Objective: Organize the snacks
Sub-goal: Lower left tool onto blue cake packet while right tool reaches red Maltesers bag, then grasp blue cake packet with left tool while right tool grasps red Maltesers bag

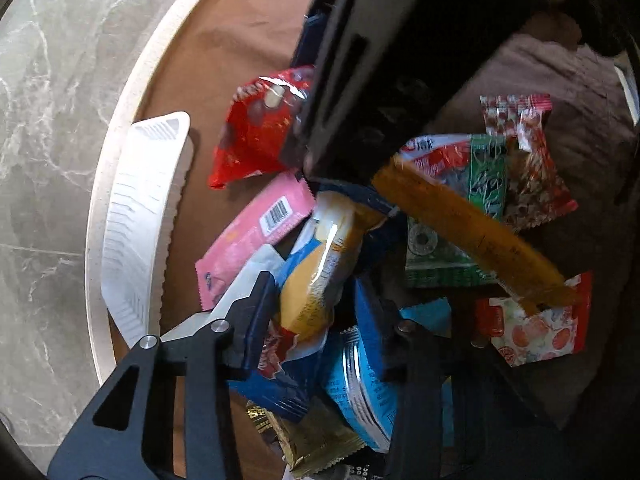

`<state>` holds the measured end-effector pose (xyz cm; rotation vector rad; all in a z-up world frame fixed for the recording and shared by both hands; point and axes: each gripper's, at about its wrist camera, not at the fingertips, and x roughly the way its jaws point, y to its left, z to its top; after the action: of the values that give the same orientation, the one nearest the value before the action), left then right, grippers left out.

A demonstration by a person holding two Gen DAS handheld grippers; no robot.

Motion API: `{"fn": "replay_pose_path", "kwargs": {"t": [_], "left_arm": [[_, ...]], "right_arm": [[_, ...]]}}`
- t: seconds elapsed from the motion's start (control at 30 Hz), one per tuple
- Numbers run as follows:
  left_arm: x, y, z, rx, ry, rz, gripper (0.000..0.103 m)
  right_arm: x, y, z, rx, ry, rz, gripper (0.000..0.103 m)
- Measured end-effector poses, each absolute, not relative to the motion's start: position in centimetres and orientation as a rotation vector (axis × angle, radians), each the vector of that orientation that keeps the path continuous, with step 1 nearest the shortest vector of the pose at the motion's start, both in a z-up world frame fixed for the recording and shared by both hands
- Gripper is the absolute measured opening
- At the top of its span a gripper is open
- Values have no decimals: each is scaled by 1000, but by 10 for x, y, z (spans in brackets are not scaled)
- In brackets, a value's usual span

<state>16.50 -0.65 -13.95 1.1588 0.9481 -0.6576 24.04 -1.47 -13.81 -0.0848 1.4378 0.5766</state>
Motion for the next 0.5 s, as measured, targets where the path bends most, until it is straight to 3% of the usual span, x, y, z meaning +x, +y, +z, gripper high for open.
{"fn": "replay_pose_path", "kwargs": {"t": [0.2, 0.5], "left_arm": [[174, -5, -145, 1119, 972, -672, 31], [191, 12, -126, 892, 1053, -697, 29]], "right_arm": [[243, -17, -139, -83, 1432, 600, 42], [248, -31, -122, 13, 1425, 615, 39]]}}
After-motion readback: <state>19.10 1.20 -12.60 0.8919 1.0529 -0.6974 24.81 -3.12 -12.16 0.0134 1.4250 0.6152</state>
